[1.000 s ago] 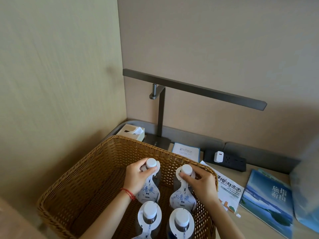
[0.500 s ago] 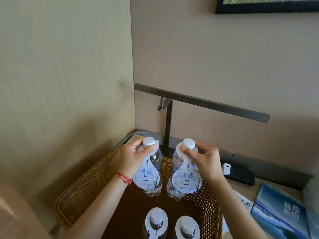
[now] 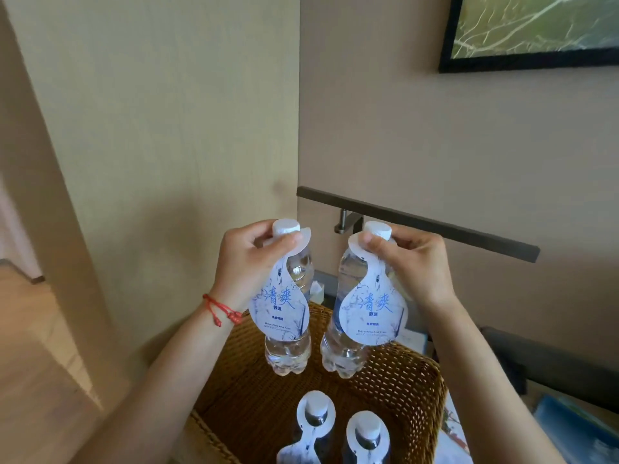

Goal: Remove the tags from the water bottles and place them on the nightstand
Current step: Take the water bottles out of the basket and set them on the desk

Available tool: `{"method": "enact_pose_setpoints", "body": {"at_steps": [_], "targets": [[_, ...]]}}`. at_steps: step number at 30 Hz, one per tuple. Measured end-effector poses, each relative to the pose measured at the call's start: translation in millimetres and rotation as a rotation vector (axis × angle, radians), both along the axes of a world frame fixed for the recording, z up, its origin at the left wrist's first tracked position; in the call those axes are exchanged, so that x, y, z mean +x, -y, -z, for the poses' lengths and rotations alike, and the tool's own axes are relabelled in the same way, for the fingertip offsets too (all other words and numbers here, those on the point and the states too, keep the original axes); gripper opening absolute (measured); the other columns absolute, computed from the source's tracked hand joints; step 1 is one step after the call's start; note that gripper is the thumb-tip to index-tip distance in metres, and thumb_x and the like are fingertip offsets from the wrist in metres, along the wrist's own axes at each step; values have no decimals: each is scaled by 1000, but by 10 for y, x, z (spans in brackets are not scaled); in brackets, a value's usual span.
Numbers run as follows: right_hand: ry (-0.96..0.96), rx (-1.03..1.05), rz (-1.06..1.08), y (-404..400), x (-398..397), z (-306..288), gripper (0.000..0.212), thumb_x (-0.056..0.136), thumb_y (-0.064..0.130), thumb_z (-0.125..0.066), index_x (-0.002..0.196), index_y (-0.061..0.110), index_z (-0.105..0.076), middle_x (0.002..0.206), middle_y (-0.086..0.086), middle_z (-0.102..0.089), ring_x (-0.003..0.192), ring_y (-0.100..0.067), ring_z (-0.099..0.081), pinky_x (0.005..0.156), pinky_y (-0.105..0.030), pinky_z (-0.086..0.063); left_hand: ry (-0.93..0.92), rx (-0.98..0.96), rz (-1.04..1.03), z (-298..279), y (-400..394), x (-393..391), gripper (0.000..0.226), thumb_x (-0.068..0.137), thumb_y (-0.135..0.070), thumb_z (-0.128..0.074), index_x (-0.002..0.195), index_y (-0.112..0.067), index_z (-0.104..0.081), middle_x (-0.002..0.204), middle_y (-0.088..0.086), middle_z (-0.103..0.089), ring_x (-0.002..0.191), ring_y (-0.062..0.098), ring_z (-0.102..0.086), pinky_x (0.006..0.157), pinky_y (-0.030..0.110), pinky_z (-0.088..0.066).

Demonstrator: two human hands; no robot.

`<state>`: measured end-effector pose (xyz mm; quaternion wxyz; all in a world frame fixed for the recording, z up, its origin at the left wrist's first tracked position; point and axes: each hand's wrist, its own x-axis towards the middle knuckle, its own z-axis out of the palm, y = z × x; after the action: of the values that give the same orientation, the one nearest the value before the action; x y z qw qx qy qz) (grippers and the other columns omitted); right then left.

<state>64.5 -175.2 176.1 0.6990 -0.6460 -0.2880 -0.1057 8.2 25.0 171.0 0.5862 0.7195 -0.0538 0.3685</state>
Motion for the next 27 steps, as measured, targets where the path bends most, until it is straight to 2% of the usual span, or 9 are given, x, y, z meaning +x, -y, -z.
{"method": "enact_pose_setpoints", "body": {"at_steps": [4,6,9,12,15,17,20,24,27], "targets": [[29,-11,-54,158,-252,-84,3,75,18,-75,77,20,-76,70,1,-75,58,-9,-66,50,-16,-48,-26,-44,-65,-33,225,-400,13,71,-23,-75,84,-25,-73,78,-6,-74,75,8,-66,69,21,-53],[29,-23,-73,270,-383,-100,3,74,19,-75,76,21,-76,71,3,-75,60,-10,-68,51,-16,-49,-35,-42,-109,-25,374,-608,13,72,-22,-74,85,-25,-73,83,0,-74,78,12,-67,70,24,-54],[21,-44,-134,467,-593,-80,8,72,24,-76,76,18,-76,72,0,-75,60,-14,-68,50,-20,-49,-31,-45,-134,5,620,-910,12,69,-26,-75,78,-33,-72,79,-2,-75,76,11,-67,67,22,-54],[20,-59,-176,676,-816,-38,16,66,32,-74,74,18,-76,69,-1,-75,58,-13,-68,47,-20,-49,-37,-78,-115,65,836,-1191,16,60,-40,-76,76,-37,-73,80,-2,-75,76,11,-68,68,23,-55],[22,-69,-200,849,-1040,29,10,64,32,-74,71,25,-75,67,6,-74,57,-8,-68,46,-15,-47,-47,-81,-101,143,1008,-1422,16,62,-38,-78,78,-36,-73,79,-6,-75,75,9,-68,65,21,-55],[21,-68,-189,948,-1183,80,8,64,29,-73,72,28,-74,66,10,-74,58,-5,-68,46,-12,-46,-46,-80,-85,204,1105,-1550,20,61,-40,-77,80,-35,-73,77,-12,-74,73,4,-67,60,15,-52],[20,-79,-164,1100,-1413,157,11,65,27,-73,76,24,-74,67,11,-74,59,-6,-69,45,-10,-45,-64,-55,-47,332,1231,-1686,19,65,-34,-75,83,-37,-72,80,-14,-74,75,3,-67,62,14,-51],[-10,-94,-97,1300,-1677,286,7,69,24,-74,76,26,-74,66,10,-74,57,-6,-69,44,-10,-44,-79,-31,10,500,1381,-1814,22,63,-41,-72,85,-38,-72,87,-13,-74,82,5,-67,74,21,-53],[-45,-120,16,1464,-1802,401,10,71,23,-76,66,32,-74,63,10,-73,55,-4,-65,47,-14,-45,-78,-9,1,624,1510,-1902,24,64,-42,-71,87,-34,-72,88,-9,-74,81,6,-65,76,29,-53]]}}
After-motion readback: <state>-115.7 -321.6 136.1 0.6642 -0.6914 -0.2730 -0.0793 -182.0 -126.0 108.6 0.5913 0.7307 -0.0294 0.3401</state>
